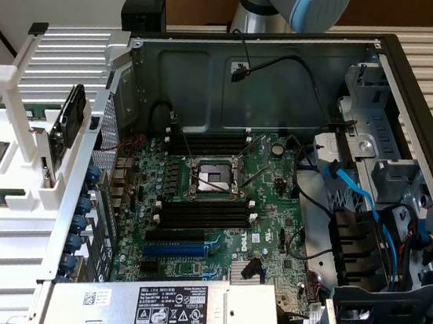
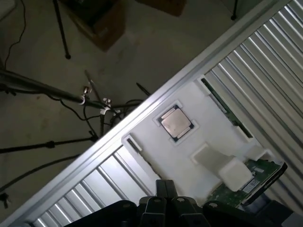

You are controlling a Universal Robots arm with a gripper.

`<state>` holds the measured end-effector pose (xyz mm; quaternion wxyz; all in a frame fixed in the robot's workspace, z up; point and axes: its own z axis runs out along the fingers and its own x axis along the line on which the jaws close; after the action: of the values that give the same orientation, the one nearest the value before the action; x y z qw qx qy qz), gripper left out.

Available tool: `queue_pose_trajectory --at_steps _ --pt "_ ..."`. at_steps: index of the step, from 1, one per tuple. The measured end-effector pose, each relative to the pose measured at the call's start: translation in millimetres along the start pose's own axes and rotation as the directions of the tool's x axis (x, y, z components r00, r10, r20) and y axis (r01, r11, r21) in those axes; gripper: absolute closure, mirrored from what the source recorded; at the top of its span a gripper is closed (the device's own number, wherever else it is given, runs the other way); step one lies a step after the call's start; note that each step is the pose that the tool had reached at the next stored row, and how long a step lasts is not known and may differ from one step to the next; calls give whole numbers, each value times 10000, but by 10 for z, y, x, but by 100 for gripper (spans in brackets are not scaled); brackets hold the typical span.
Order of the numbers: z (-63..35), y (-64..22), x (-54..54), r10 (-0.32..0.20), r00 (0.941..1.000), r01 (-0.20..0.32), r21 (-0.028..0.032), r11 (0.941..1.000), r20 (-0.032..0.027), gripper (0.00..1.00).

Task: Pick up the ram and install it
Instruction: 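Pick up the ram and move it above insertion slot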

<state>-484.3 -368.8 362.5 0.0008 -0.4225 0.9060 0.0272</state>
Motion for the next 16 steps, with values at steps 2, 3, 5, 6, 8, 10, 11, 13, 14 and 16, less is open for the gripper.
queue_pose_trajectory --at_steps 2,3,5,6,8,10,11,13,14,16 --pt "0 0 0 -359 9994 359 -9 9994 -17 89" --pt "0 0 0 -538 9985 538 -14 9986 -26 89" --pt "0 0 0 -913 9958 913 -25 9958 -43 89" --pt "0 0 0 -1086 9941 1086 -30 9941 -51 89" --pt "0 0 0 -1458 9893 1458 -41 9893 -68 89" --pt "0 -1 0 -2005 9796 2005 -59 9797 -92 89" --pt "0 -1 0 -2178 9760 2177 -65 9760 -100 89" --pt "0 0 0 -2524 9676 2523 -78 9676 -115 89" --pt "1 0 0 -2713 9624 2712 -84 9625 -122 89" --pt "0 0 0 -3054 9521 3053 -98 9522 -136 89"
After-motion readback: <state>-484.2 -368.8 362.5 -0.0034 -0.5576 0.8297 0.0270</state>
